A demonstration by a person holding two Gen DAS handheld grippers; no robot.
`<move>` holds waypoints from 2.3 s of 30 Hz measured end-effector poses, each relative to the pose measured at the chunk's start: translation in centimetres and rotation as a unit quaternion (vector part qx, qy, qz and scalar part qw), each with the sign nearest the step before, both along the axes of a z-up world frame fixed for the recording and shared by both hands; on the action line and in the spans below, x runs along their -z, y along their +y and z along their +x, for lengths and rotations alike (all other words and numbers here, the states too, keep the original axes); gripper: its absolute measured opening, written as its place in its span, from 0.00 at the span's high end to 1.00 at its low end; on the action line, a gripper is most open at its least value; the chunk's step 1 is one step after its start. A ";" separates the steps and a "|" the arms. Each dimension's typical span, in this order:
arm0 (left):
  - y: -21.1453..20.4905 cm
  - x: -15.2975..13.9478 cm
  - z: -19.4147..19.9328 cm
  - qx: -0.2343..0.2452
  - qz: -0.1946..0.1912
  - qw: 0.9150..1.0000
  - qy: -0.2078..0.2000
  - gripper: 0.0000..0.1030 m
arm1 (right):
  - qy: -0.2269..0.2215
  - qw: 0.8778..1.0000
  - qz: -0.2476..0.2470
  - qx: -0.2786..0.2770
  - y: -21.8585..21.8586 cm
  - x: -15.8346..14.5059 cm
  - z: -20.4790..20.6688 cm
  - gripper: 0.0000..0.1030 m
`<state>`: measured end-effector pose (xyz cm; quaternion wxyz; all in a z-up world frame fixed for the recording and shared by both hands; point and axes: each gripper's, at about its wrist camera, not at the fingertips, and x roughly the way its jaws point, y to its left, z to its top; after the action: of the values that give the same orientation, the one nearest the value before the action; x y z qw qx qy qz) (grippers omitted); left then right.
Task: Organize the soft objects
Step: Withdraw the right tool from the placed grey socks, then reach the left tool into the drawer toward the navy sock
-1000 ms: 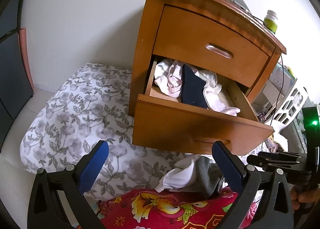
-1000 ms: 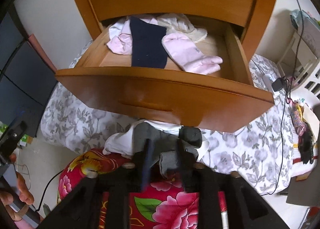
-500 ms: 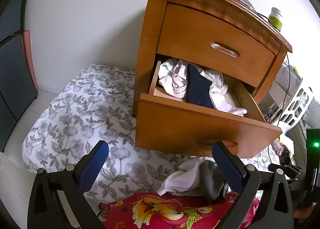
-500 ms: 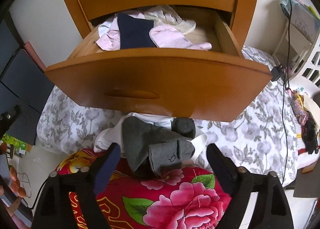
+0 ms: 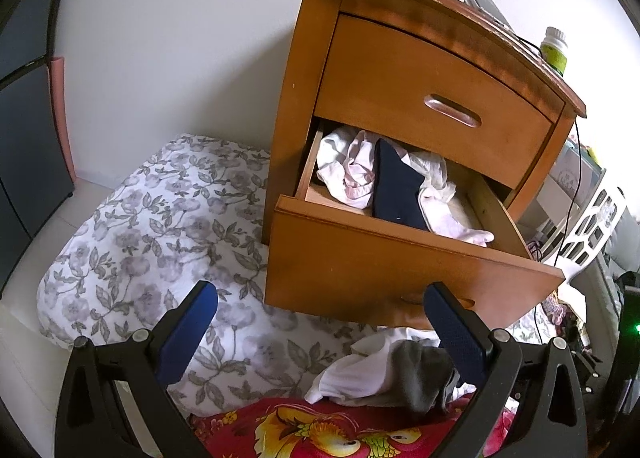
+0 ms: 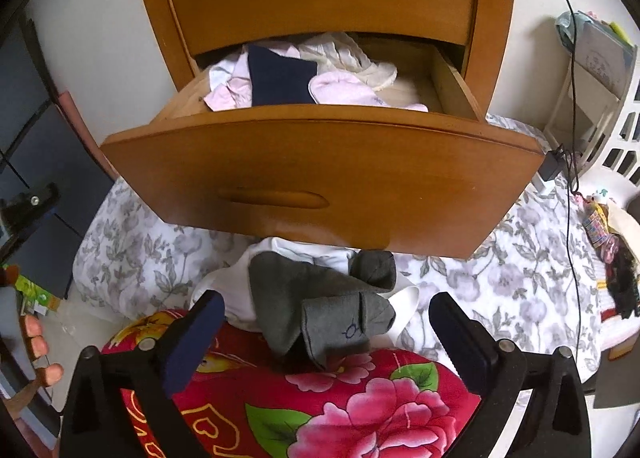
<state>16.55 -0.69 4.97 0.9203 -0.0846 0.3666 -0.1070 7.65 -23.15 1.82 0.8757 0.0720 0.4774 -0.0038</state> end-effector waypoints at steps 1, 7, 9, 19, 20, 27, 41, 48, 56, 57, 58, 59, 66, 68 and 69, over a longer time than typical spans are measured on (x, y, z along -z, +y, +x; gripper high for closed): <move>0.0 0.0 0.0 0.001 0.000 1.000 -0.001 0.00 | -0.003 1.000 -0.003 0.002 0.1 0.0 -0.1 0.00; -0.5 -0.4 0.2 0.011 0.002 1.000 -0.008 0.00 | -0.016 1.000 -0.008 -0.003 0.8 0.2 -0.8 0.00; -0.9 -0.6 0.5 0.018 0.008 1.000 -0.007 0.00 | -0.018 1.000 -0.011 -0.006 0.9 0.3 -1.0 0.00; -2.8 -2.7 3.4 0.040 0.020 0.999 0.029 0.00 | -0.010 1.000 0.003 0.014 -0.2 1.8 -1.1 0.00; -3.2 -2.9 3.7 0.041 0.031 0.998 0.030 0.00 | -0.010 1.000 0.004 0.017 -0.4 2.0 -1.2 0.00; -5.0 -4.6 7.3 0.073 0.054 0.994 0.055 0.00 | -0.033 0.999 -0.005 0.038 -1.4 1.8 -1.6 0.00; -10.4 -2.7 15.1 0.075 0.088 0.981 0.155 0.00 | -0.090 0.994 -0.024 0.064 -2.8 0.2 -2.5 0.00; -12.1 -1.0 18.1 0.056 0.109 0.974 0.191 0.00 | -0.085 0.995 -0.010 0.060 -2.9 1.0 -2.2 0.00; -13.7 1.9 20.3 0.038 0.127 0.963 0.236 0.01 | -0.073 0.996 -0.004 0.054 -2.7 1.9 -2.2 0.00; -14.0 2.1 20.4 0.039 0.138 0.961 0.239 0.01 | -0.073 0.996 -0.003 0.053 -2.7 1.9 -2.2 0.00; -14.4 2.3 20.6 0.041 0.149 0.958 0.240 0.01 | -0.073 0.996 -0.002 0.052 -2.6 2.0 -2.2 0.00; -14.9 2.5 20.8 0.045 0.161 0.956 0.242 0.01 | -0.073 0.996 -0.002 0.052 -2.6 2.0 -2.2 0.00; -18.3 3.5 21.9 0.080 0.194 0.941 0.266 0.01 | -0.067 0.996 0.002 0.050 -2.7 2.5 -1.9 0.00; -19.4 4.0 22.1 0.093 0.203 0.935 0.276 0.01 | -0.066 0.997 0.005 0.050 -2.7 2.5 -1.9 0.00; -20.0 4.1 22.2 0.097 0.205 0.933 0.281 0.01 | -0.066 0.997 0.006 0.050 -2.8 2.6 -1.9 0.00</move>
<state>38.71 -20.68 0.85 0.7623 0.1156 0.6304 -0.0901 5.74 -25.92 -0.75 0.9035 0.1012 0.4146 -0.0404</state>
